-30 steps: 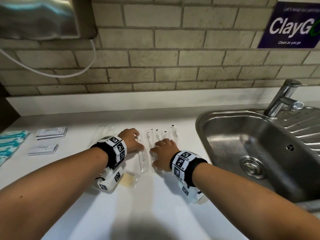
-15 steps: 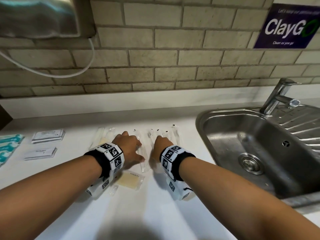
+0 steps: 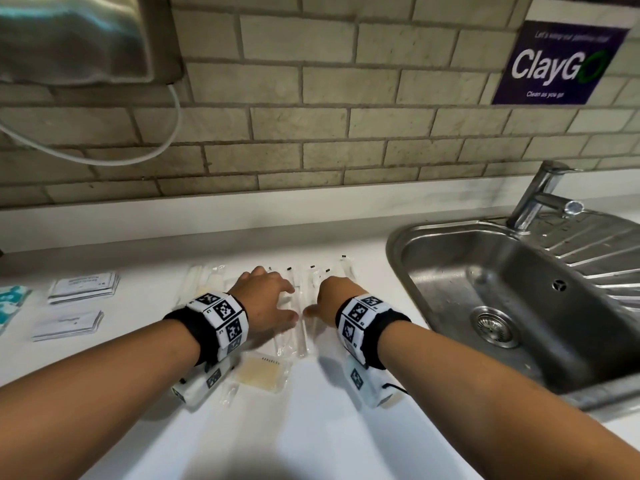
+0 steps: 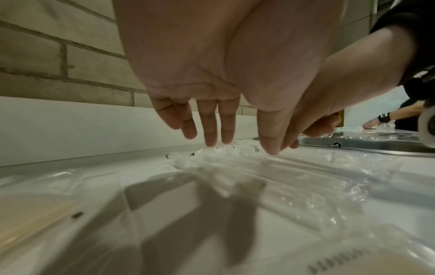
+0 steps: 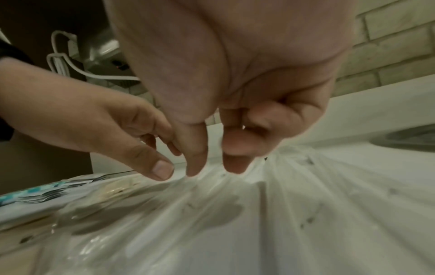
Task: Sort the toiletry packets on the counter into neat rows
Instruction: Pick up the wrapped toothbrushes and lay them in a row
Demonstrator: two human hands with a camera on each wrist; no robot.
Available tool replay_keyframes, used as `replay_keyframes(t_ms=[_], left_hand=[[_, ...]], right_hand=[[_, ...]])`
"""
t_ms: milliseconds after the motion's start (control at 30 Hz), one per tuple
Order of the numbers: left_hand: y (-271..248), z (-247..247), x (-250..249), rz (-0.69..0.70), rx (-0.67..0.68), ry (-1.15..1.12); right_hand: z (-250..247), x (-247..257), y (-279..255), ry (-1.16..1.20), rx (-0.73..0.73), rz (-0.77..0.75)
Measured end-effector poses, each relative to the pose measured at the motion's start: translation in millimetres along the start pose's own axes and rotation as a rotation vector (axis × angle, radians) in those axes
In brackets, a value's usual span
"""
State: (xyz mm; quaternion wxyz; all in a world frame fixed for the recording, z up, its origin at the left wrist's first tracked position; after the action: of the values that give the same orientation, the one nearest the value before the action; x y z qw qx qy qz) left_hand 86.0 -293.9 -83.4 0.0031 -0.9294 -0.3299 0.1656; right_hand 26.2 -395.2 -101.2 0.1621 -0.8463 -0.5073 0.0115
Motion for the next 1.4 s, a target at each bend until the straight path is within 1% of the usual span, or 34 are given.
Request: replay_keyframes(t_ms=[133,200,267,300,400,467,533,667,733,767,833,900,967,1000,1100,1200,1300,1400], left_hand=[[9,15,-19,0.056,0.064,0.016],[10,26,-22,0.061,0.132,0.094],[11,31,-20,0.058,0.164,0.169],[12,31,-18,0.056,0.159,0.173],[14,31,-10,0.039,0.146,0.171],[13,32,-7,0.024,0.136,0.159],[11,31,-10,0.030,0.110,0.144],[8,27,-19,0.053,0.080,0.139],[9,25,-21,0.052,0.062,0.085],[11,24,-21,0.050,0.047,0.053],[15,23,-25,0.050,0.028,0.042],[17,29,-28,0.036,0.069,0.097],[18,36,-32,0.023,0.130,0.154],[18,38,-34,0.024,0.147,0.170],[16,41,-40,0.035,0.157,0.190],[12,44,-42,0.032,0.149,0.204],[11,40,-45,0.025,0.118,0.184],[15,32,-48,0.019,0.061,0.115]], right_hand=[[3,2,-5,-0.057,0.034,-0.135],[13,4,-11,-0.166,0.085,-0.190],[20,2,-13,-0.254,0.099,-0.220],[19,0,-13,-0.275,0.091,-0.219],[8,-3,-9,-0.318,0.005,-0.222],[6,0,-5,-0.342,0.006,-0.222],[9,4,3,-0.342,0.043,-0.211],[12,10,17,-0.324,0.060,-0.206],[5,13,11,-0.316,0.041,-0.239],[0,10,9,-0.306,0.009,-0.248],[-6,2,5,-0.307,-0.035,-0.236],[-4,-8,1,-0.346,-0.004,-0.208],[4,-16,-6,-0.428,0.084,-0.188],[7,-17,-8,-0.463,0.113,-0.192],[11,-15,-13,-0.518,0.134,-0.239],[11,-9,-13,-0.487,0.123,-0.286],[5,-6,-10,-0.414,0.066,-0.324],[-3,-14,-6,-0.318,0.013,-0.295]])
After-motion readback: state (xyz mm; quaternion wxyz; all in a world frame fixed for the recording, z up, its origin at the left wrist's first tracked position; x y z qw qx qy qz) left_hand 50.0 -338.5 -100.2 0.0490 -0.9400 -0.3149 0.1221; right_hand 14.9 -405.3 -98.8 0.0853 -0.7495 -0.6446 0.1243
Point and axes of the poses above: each hand's wrist, its own y-axis towards the middle knuckle, its own z-axis out of the palm, x = y × z, the point moved 10 cm from there along y, towards the middle knuckle, and after that the axes turned 8 degrees about -y, right-handed, at the moved point
